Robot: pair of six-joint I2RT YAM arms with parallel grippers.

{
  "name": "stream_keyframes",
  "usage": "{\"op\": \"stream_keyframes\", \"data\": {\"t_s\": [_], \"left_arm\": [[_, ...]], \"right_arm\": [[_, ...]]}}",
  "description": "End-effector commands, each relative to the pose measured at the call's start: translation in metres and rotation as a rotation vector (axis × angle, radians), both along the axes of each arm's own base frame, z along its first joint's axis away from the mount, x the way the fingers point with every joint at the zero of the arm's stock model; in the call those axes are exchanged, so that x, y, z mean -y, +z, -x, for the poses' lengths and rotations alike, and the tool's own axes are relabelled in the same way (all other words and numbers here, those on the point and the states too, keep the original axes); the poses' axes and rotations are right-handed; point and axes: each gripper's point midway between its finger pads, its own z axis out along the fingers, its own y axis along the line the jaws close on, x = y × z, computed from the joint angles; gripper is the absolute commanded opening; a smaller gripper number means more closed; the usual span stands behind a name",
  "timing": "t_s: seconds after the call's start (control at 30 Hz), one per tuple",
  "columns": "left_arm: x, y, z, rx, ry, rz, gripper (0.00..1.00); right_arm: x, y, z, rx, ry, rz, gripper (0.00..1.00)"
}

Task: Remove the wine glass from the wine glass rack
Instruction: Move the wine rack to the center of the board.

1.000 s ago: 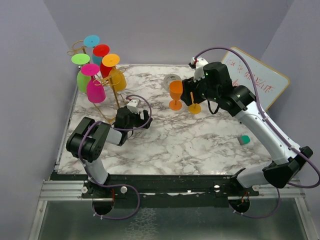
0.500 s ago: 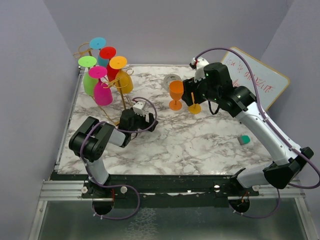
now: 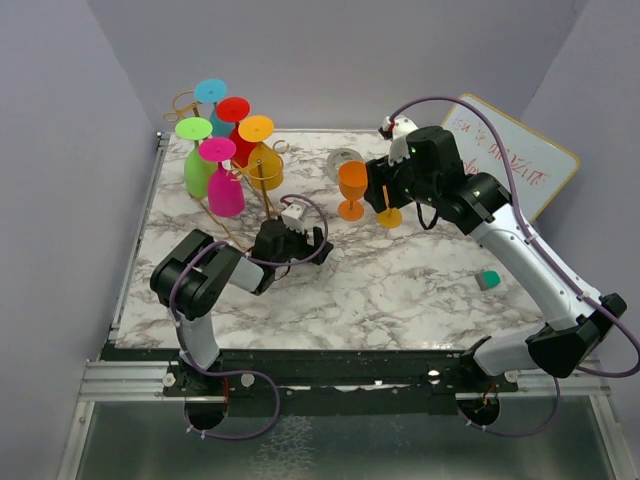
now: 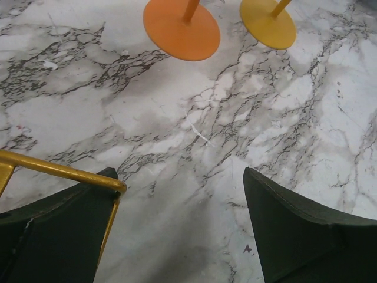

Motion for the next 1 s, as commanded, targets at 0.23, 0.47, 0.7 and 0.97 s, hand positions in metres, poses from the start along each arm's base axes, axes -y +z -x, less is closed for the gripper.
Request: {"op": "stream_keyframes", "data": {"t_s": [0.23, 0.47, 0.7, 0.97], "left_arm": [[0.030, 0.001, -0.006, -0.053, 0.000, 0.059, 0.90], [0.037, 0.009, 0.006, -0.056, -0.072, 0.073, 0.94], [0.038, 0.011, 0.018, -0.057, -0.125, 0.064, 0.97], [0.032, 0.018, 0.016, 0.054, -0.092, -0.040, 0.97]], "right_arm": [[0.009, 0.006, 0.002, 0.031, -0.035, 0.008, 0.67], [0.011, 0.010, 0.000, 0.046, -0.056, -0.003, 0.68], [0.009, 0.008, -0.001, 0.041, -0.059, -0.018, 0.68], [0.007, 0.004, -0.001, 0.032, -0.057, -0.023, 0.69]]}}
